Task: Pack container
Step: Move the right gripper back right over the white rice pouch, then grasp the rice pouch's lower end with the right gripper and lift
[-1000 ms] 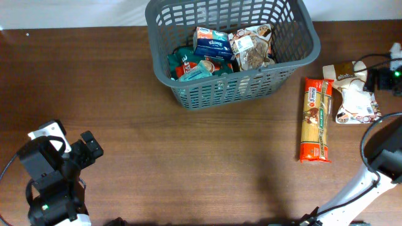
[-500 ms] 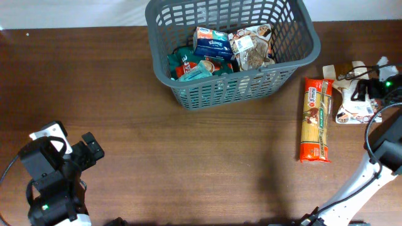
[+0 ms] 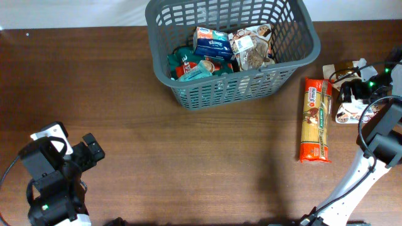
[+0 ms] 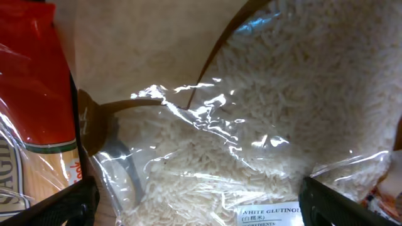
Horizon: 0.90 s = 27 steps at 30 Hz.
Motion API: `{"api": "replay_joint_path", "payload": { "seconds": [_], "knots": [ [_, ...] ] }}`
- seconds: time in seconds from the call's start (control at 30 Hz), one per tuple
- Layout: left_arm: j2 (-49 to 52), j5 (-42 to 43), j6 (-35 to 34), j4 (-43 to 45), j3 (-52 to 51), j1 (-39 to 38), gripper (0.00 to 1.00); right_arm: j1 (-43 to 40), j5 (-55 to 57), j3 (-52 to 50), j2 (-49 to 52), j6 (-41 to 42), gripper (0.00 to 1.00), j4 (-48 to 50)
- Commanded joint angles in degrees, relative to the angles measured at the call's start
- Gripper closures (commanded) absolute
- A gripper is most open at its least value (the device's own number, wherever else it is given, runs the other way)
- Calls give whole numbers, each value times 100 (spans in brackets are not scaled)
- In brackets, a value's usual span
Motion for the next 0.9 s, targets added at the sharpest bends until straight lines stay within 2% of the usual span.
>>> {"api": "replay_joint_path", "payload": {
  "seconds": [0.0,0.6,0.7,0.73,0.77,0.83,0.87],
  "knots": [
    [-9,59,181,-35,-22,-28,1,85,-216,-31,387,-96,1,13],
    [-9,61,181,-31,-22,-28,1,72,-1200,-31,485,-96,1,-61],
    [-9,61,181,-28,-22,-28,1,72,-1191,-33,485,-96,25,-98],
    [-9,61,181,-26,-22,-28,1,72,-1191,-31,485,-94,26,-109],
    [-9,61,181,-26,-22,-28,1,72,-1187,-33,485,-94,21,-118],
    [-9,61,181,-24,-22,-28,1,72,-1034,-33,485,-85,1,-144],
    [-9,61,181,-24,-22,-28,1,72,-907,-31,485,-9,1,-142]
  ]
}}
